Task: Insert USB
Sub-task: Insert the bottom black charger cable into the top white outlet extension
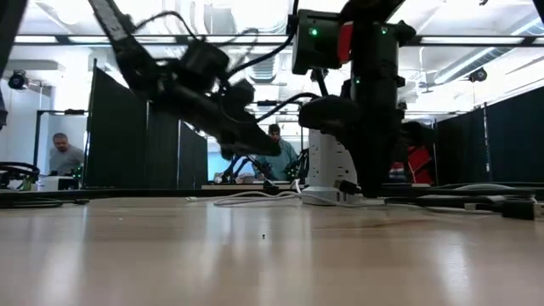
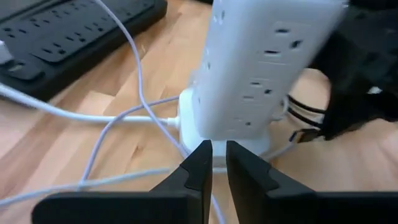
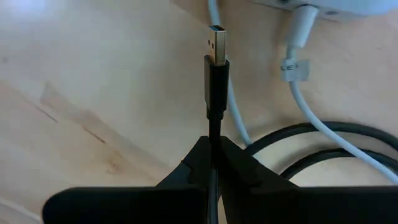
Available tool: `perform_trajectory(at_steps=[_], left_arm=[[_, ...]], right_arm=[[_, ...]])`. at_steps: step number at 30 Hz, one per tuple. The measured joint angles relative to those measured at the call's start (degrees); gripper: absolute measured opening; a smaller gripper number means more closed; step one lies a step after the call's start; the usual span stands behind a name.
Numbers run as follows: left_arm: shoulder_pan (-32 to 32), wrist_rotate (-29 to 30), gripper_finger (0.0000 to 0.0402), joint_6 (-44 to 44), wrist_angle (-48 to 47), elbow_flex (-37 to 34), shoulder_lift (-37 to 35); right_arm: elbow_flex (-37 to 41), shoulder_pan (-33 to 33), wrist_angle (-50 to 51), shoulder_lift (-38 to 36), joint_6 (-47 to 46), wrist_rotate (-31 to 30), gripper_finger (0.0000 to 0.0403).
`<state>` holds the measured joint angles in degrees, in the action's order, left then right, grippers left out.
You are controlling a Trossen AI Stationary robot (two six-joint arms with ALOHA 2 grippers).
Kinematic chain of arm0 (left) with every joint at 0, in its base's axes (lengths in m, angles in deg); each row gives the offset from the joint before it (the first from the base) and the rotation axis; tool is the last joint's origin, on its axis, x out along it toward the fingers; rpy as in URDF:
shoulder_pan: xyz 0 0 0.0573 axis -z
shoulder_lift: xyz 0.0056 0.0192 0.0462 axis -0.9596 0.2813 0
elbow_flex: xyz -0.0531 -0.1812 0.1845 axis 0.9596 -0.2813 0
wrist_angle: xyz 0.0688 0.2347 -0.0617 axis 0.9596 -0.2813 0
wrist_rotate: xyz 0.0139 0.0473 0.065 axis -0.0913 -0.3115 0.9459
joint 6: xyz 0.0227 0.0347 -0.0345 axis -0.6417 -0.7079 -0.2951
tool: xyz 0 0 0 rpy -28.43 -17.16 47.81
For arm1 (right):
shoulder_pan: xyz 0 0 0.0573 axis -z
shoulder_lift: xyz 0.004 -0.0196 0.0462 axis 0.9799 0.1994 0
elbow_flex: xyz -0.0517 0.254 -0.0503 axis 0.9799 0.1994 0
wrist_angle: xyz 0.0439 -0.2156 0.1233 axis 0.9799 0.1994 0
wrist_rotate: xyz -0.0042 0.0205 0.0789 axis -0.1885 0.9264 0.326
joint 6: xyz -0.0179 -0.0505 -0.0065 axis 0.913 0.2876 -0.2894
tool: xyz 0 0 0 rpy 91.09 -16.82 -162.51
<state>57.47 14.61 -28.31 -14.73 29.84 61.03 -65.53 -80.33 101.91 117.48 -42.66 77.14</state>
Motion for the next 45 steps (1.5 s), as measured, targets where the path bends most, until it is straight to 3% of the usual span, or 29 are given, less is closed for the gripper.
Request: perform_trajectory(at_steps=[7,20,28,36,40,45], left_arm=[[-0.10,0.07,0.0027,1.22,-0.02,4.80,5.71],[-0.54,2.99,0.0027,-2.85,-3.99,4.95,4.48],[-0.52,0.33,0.0027,-4.81,-6.21,-0.39,-2.80],[2.62,-9.03,0.0027,-5.62,6.84,-11.23,-16.60],[6.30,-8.98,0.0027,-7.42,12.64,-14.94,-20.17],[10.97,-3.62,0.0027,-7.89,14.62,-13.61,-20.05]], right_arm=[[1.11,2.45,0.30,-0.07,-3.94,5.93,0.0002],[-0.42,3.29,0.31,-1.43,-1.37,5.19,0.0002],[-5.80,0.21,3.99,-5.87,-0.83,-0.74,0.0002],[-9.28,-0.36,3.68,-6.05,3.12,-8.76,0.0002],[-12.70,-1.29,2.99,-6.07,6.77,-14.45,0.0001],[-13.69,-1.29,1.18,-5.43,7.80,-15.30,0.0001]])
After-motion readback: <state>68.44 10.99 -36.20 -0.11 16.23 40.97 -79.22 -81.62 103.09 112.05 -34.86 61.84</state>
